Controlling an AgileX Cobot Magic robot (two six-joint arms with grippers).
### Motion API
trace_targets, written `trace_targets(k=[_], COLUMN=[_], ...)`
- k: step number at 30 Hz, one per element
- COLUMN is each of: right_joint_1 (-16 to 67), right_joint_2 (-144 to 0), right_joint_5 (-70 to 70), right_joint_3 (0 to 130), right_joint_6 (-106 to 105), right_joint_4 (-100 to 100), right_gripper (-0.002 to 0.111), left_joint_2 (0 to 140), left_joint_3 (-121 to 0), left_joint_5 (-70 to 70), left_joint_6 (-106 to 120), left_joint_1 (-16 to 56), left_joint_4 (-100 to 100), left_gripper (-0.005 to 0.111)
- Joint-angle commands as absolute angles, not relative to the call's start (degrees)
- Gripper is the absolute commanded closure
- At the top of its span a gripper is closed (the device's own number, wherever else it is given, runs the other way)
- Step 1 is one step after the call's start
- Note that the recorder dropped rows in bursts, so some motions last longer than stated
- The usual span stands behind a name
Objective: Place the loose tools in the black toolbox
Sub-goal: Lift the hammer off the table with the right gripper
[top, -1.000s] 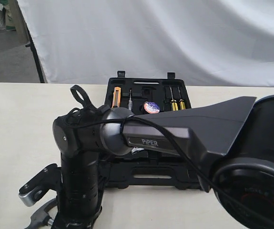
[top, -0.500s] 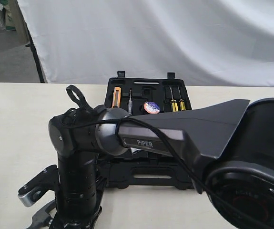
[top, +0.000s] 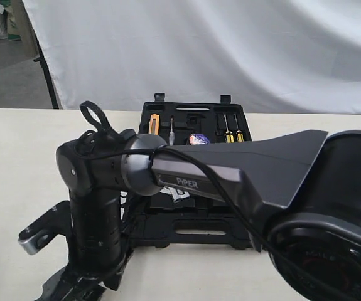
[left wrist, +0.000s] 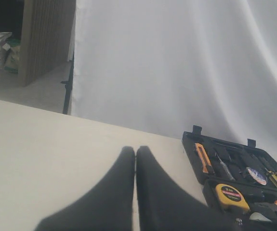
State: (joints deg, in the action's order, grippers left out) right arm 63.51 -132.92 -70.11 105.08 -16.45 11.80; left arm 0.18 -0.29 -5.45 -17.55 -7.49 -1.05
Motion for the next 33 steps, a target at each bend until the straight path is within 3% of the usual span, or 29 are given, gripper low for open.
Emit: trace_targets(k=[1, 20, 22, 27, 33], right_joint_1=[63.47, 66.21, 66.11, 66.11, 66.11], right_joint_2=[-132.43, -136.62, -136.86, -136.98, -135.43], right_joint_5=[-65.90, -55.05, -54.29, -57.53, -59.37], right_joint_3=[107.59, 107.59, 107.59, 107.59, 107.59], right_joint_6=[-16.26, -21.23, -21.23, -21.11, -20.97], right_joint_4=[11.40, 12.87, 12.97, 12.97, 11.88], right_gripper=[0.058, 0.059, 0.068, 0.109, 0.109], left_joint_2=[0.00, 0.00, 0.00, 0.00, 0.00], left_joint_3=[-0.44, -0.44, -0.44, -0.44, -0.44], left_joint_5=[-5.03, -5.03, -5.03, -5.03, -5.03], left_joint_6=[-17.82, -17.82, -17.82, -17.82, -17.82], left_joint_1=[-8.94, -8.94, -8.94, -8.94, -8.94], left_joint_4=[-1.30, -1.30, -1.30, -1.30, -1.30], left_gripper=[0.106, 0.106, 0.106, 0.106, 0.106])
